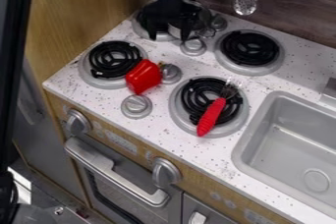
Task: Move the silver pot from the top left burner to the top right burner
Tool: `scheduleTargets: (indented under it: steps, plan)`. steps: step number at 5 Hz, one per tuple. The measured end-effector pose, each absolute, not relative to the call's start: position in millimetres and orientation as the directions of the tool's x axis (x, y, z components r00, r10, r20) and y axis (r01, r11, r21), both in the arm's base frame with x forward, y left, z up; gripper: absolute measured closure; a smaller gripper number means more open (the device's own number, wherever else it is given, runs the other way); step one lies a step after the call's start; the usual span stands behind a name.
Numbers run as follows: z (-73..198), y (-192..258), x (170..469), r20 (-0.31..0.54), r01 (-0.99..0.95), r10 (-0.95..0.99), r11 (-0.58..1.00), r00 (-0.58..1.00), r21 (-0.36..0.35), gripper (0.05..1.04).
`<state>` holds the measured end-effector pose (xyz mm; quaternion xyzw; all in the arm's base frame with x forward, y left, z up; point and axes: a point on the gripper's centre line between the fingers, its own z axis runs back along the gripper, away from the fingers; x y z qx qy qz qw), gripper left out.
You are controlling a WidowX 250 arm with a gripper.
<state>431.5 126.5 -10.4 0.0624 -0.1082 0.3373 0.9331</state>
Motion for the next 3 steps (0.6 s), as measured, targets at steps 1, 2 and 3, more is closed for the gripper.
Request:
scheduleTargets:
  steps: [1,2,3]
  plan:
    - [-18.8,129.7,434.5,0.229,-0.685,0.661,0.727,0.715,0.043,0.085]
    - [-18.0,133.7,441.2,0.274,-0.721,0.690,0.692,0.670,0.021,0.085]
    - [-23.5,133.5,449.8,0.296,-0.724,0.696,0.689,0.655,-0.018,0.085]
